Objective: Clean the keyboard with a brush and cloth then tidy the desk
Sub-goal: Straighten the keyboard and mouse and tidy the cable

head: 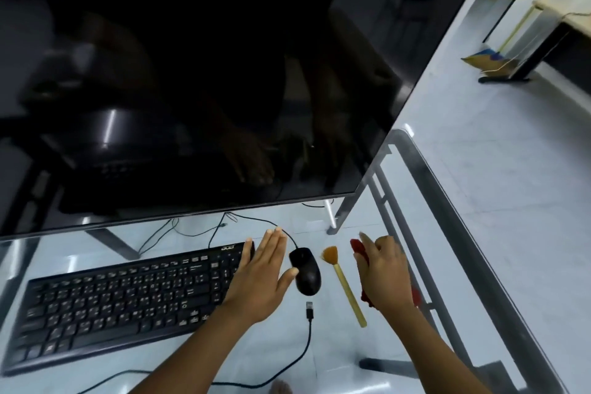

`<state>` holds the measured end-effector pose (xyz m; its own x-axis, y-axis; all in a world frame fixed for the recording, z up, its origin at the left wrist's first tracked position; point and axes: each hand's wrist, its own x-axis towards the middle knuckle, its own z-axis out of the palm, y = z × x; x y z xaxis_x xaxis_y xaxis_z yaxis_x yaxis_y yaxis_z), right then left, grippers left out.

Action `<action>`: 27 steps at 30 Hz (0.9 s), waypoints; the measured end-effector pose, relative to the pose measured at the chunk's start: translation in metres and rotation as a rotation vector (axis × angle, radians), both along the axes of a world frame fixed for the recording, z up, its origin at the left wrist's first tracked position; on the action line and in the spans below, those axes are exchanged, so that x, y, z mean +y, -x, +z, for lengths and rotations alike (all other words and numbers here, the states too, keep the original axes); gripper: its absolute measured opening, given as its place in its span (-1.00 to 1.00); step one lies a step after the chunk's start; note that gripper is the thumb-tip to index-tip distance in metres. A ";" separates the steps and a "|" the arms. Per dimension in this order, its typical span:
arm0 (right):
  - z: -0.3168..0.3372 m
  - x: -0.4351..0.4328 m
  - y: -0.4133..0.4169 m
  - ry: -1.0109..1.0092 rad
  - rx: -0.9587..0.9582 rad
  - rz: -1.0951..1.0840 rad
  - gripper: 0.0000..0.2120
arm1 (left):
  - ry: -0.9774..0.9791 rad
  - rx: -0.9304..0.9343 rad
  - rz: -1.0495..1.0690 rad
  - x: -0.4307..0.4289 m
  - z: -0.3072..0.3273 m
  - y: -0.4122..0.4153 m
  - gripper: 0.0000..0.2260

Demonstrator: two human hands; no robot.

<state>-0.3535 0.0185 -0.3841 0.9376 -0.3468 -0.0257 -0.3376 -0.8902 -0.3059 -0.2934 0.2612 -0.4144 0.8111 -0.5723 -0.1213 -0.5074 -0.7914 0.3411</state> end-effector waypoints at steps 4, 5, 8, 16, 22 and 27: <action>-0.001 0.061 -0.018 0.015 -0.205 0.169 -0.63 | 0.041 -0.025 0.079 0.039 0.006 -0.002 -0.30; 0.000 0.082 -0.022 -0.001 -0.224 0.222 -0.63 | 0.043 -0.018 0.111 0.049 0.006 -0.002 -0.27; -0.003 0.140 -0.029 -0.047 -0.167 0.349 -0.59 | 0.076 0.032 0.251 0.090 0.009 0.002 -0.22; -0.013 0.229 -0.030 -0.037 -0.011 0.431 -0.48 | 0.071 0.043 0.447 0.203 0.010 0.020 -0.18; -0.016 0.243 -0.022 -0.108 0.118 0.306 -0.19 | 0.043 0.036 0.810 0.278 0.004 0.039 0.04; -0.025 0.232 -0.004 -0.238 0.186 0.090 0.02 | 0.056 0.163 0.838 0.315 -0.006 0.056 0.15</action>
<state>-0.3497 0.2507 -0.4092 0.9359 -0.2259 -0.2703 -0.3302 -0.8298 -0.4499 -0.3492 0.5764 -0.4204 0.9440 0.1996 -0.2628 0.2964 -0.8630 0.4091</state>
